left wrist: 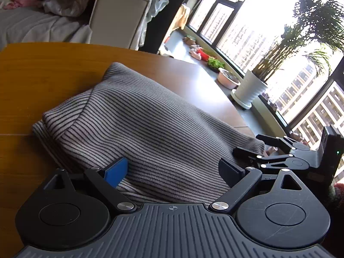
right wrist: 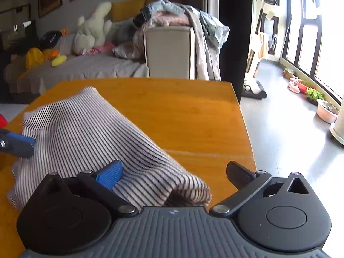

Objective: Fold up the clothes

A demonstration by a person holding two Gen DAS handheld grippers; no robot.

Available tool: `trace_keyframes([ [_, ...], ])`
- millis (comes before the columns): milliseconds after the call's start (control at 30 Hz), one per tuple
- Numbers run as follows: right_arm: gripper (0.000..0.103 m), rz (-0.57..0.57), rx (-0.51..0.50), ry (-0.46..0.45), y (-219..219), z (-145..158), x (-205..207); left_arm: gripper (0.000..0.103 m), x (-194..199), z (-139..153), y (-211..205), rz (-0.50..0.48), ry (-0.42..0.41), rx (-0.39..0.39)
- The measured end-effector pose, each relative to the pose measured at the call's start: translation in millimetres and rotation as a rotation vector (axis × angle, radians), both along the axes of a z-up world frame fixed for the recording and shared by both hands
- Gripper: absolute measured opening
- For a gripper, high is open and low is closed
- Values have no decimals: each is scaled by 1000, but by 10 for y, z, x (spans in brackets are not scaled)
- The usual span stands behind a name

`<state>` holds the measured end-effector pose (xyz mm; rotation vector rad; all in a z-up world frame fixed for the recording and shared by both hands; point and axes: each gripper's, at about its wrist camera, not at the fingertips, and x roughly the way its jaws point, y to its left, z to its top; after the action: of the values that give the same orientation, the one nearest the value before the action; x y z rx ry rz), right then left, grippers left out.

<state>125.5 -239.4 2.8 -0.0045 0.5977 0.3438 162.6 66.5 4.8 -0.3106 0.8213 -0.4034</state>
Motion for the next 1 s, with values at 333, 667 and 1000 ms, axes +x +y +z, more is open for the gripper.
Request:
trace_keyframes([
  [333,103,24,-5,106,113,-355,-292,95,213,-27,-77,0,-39,34],
  [667,103,3,45,95,159,-371,-485,95,-43,105,-98,-4,-81,78],
  [1000,103,7,100,144,76,-259,-491,89,-398,21,-133,-48,-66,103],
])
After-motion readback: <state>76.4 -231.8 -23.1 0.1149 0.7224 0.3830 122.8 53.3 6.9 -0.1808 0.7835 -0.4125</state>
